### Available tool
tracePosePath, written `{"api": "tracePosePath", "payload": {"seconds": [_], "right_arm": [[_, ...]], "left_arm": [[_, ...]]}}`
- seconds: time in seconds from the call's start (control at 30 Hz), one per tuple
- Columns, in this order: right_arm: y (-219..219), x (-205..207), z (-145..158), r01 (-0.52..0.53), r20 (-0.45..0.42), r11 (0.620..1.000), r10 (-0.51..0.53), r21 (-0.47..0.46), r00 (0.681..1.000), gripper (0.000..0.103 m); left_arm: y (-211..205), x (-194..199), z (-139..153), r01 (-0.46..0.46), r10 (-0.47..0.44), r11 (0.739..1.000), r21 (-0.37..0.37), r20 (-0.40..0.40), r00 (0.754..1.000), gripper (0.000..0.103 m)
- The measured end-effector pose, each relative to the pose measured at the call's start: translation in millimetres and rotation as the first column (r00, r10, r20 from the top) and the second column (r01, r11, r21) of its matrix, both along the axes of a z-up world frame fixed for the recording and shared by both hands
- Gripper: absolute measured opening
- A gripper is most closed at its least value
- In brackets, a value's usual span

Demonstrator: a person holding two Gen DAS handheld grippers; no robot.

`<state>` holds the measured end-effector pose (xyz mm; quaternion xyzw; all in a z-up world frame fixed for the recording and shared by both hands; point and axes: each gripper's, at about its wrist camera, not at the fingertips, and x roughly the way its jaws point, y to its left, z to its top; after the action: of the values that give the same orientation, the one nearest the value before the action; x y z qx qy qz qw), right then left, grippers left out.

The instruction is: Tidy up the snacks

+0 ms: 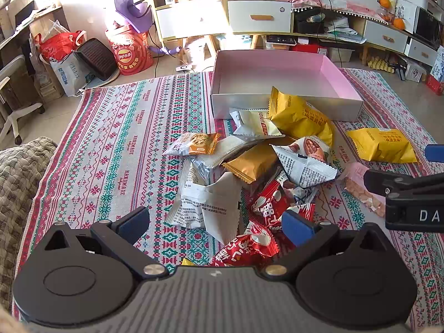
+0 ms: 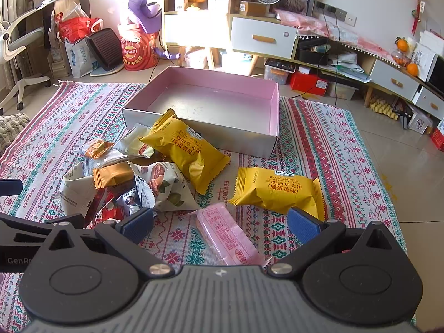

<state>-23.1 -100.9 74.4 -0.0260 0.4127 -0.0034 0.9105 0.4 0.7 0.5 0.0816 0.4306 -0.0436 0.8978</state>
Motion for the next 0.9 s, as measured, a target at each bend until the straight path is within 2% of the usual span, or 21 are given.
{"api": "tracePosePath", "payload": {"seconds": [0.7,0.9], "right_arm": [[2.3,-1.0,-2.0,-0.001,-0.004,1.0,0.001,0.005,1.0,0.103],[-4.5,2.9,1.4,0.001,-0.029,0.999,0.0,0.047,1.0,0.103]], "left_arm": [[-1.3,1.3,2.5,0.001,-0.001,1.0,0.0,-0.003,1.0,0.103],[-1.5,4.9,7.3,0.018,-0.019,1.0,-0.007,-0.009,1.0,0.103]]}}
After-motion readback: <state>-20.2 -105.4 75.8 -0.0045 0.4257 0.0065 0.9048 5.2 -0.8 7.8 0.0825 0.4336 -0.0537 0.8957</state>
